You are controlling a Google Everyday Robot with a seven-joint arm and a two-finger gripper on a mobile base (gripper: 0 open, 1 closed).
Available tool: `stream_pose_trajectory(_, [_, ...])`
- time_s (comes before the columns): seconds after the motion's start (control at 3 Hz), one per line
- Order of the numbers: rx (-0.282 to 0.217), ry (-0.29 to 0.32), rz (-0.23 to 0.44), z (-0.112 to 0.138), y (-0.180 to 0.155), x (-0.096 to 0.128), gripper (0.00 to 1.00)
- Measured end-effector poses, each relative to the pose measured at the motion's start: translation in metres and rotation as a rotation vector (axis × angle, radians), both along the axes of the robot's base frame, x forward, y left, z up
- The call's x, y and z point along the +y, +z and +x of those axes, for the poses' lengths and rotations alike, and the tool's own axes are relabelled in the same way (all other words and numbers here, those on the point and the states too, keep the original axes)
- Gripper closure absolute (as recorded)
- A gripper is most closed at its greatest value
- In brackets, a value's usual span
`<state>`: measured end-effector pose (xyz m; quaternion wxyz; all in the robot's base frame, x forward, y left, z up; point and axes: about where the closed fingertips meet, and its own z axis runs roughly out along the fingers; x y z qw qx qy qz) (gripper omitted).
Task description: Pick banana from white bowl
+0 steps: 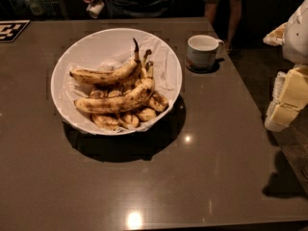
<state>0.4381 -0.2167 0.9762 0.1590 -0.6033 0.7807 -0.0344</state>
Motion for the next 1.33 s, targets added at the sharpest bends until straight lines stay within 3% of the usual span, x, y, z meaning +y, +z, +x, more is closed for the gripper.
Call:
stream_pose_trajectory(0.67, [-0.019,-0.029,-0.032,0.001,0.005,0.005,0.0])
stream_pose_trajectory(1.0, [-0.046,-0.023,-0.068,0.004,0.013,0.029,0.0])
stream_pose_trajectory(1.33, [-0.05,0.024,-0.083,0.007,0.018,0.062,0.0])
